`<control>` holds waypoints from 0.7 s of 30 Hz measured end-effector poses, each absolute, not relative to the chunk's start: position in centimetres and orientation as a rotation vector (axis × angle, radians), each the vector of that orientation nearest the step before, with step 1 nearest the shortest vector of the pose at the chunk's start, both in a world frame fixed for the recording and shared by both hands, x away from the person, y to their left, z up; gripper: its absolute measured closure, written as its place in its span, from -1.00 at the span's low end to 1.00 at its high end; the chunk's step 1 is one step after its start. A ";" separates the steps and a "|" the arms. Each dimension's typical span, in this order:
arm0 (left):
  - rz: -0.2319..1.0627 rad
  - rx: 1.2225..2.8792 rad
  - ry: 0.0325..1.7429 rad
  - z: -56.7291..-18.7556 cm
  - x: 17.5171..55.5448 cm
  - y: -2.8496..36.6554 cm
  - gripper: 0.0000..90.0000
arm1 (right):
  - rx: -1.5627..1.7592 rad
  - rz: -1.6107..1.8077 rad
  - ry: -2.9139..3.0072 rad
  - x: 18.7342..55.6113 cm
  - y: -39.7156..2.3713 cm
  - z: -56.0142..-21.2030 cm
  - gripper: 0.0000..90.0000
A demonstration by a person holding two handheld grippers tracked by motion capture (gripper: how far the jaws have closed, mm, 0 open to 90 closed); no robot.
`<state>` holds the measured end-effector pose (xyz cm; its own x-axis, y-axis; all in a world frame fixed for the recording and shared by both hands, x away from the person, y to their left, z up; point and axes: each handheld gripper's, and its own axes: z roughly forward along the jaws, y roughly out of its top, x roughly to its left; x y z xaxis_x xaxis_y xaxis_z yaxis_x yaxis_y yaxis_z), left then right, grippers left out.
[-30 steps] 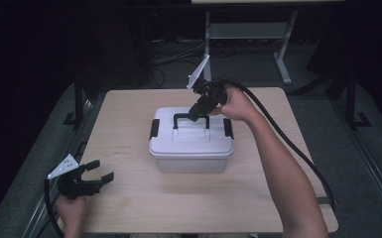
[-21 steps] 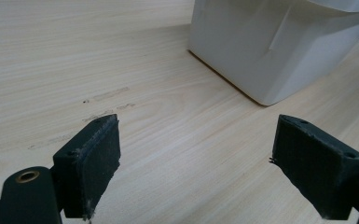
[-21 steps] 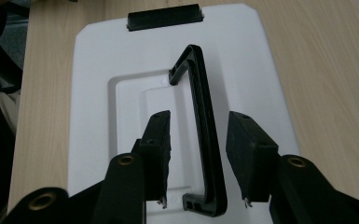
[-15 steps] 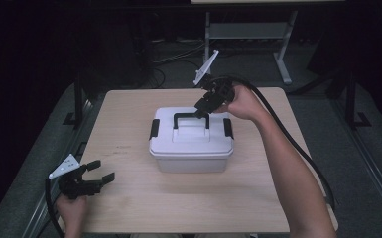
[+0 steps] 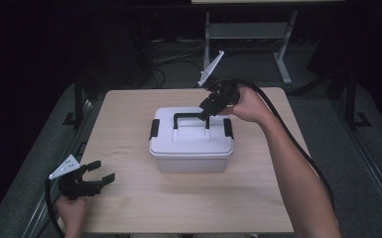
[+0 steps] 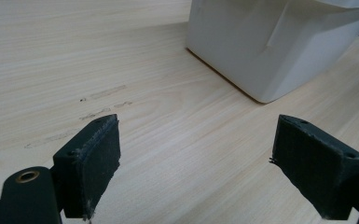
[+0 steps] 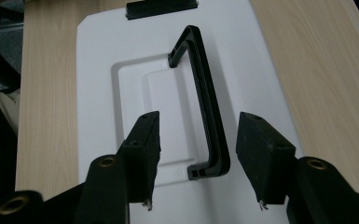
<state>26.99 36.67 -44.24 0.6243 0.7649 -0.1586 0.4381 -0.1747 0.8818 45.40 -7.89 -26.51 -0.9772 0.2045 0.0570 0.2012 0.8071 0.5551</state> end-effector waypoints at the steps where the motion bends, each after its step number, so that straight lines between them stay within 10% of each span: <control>1: 0.393 1.810 0.969 -44.2 27.0 36.7 -0.68 | 0.342 0.917 2.979 45.3 -8.1 -26.5 0.08; 21: 0.388 1.823 0.966 -44.3 27.0 36.3 -0.68 | 0.454 0.918 2.940 43.6 -12.1 -27.0 -0.06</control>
